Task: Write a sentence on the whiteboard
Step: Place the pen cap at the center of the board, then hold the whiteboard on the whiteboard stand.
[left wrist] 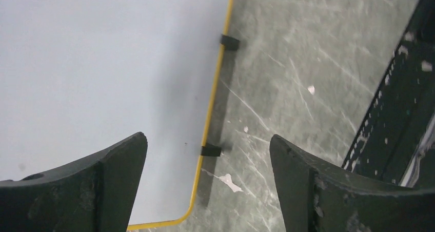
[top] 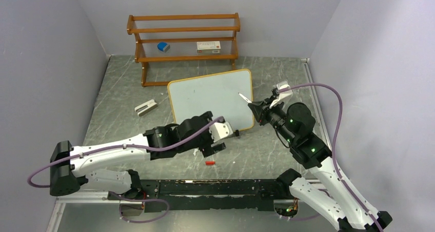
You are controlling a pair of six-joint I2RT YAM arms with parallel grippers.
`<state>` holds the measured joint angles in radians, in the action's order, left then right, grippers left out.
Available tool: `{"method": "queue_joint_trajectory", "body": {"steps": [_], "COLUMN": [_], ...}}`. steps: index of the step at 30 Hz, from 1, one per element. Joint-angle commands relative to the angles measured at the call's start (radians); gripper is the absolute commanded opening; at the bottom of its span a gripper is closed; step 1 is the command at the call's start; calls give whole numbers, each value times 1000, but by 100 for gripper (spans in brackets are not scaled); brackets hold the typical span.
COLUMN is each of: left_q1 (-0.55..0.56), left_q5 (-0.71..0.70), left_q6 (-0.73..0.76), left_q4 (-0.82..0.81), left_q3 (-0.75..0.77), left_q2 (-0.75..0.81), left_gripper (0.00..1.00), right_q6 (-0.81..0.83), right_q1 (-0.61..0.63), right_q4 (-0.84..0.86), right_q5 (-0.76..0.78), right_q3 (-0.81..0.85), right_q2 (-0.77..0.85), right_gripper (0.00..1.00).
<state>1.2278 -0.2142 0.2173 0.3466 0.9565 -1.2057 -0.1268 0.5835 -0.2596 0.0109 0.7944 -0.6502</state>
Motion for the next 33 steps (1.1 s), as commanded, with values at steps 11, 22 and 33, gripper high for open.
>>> {"method": "queue_joint_trajectory", "body": {"steps": [11,22,33], "left_q1": [-305,-732,-1180], "left_q5": [-60,303,914], "left_q6": [-165,-211,-404], "left_q4": [26,40,-219], "left_q3": [204,313,136], "left_q2": [104,100,22], "left_gripper": [93,93,85], "right_q6": [-19,-17,17], "right_q1": [-5,-4,1], "right_q4": [41,71,160], "right_q5": [-6,-53,-165], "right_q3": [60,68,50], "right_q2": [-15,-51,-155], "right_gripper": [0,0,0]}}
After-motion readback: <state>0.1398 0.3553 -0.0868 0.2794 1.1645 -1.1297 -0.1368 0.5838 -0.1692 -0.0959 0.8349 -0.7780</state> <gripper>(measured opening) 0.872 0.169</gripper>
